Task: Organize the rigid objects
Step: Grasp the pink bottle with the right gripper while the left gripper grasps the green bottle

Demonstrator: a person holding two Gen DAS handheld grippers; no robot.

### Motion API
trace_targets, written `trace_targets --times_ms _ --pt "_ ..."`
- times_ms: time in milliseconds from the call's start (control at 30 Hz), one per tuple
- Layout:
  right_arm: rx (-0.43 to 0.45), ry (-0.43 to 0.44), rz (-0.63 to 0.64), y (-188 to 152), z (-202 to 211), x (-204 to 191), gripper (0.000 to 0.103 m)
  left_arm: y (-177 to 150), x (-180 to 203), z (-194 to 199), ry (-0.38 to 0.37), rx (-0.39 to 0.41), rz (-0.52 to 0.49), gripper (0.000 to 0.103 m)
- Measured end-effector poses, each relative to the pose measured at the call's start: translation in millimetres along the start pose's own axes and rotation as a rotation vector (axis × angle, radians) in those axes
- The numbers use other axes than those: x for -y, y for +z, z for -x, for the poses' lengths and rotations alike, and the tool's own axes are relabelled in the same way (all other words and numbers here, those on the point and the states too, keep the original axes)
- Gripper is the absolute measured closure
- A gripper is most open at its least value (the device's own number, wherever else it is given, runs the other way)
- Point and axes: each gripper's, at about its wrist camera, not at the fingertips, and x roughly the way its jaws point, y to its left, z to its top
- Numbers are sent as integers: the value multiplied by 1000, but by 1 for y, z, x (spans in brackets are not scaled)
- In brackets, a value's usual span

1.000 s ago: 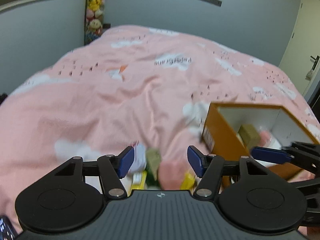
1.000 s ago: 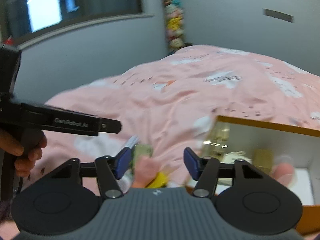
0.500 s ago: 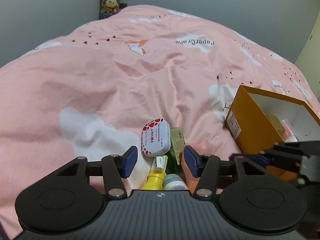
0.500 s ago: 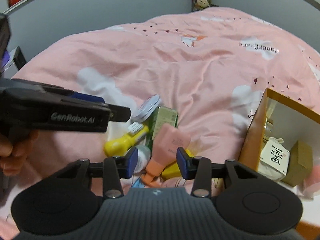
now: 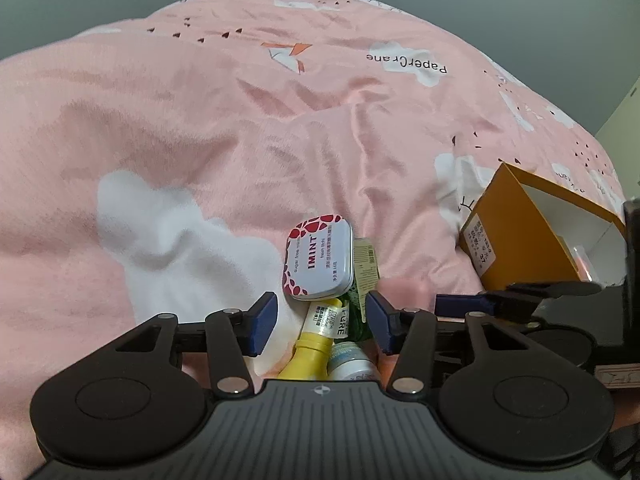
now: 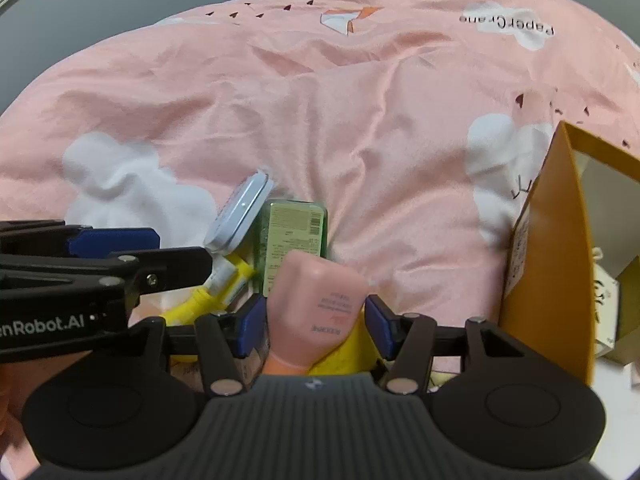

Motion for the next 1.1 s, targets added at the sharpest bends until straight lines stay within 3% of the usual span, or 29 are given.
trace_targets --times_ms 300,400,600,800,967,1033,1100 --pt "29 35 1 -2 6 0 50 3 -2 6 -43 -1 28 48" --pt "88 43 10 -4 29 -2 56 5 2 12 -48 9 17 51" --pt "202 34 -33 -8 77 10 58 11 10 18 -58 12 18 54" --pt "319 33 -111 -5 118 34 58 4 42 1 -62 -69 -74 54" --pt "368 14 -164 -3 133 55 58 1 53 -24 24 -83 -76 52" --pt "371 5 -191 -4 133 63 58 3 55 -30 43 -75 -76 43" --pt "373 -2 -214 -5 132 72 58 4 58 -38 88 -74 -107 43"
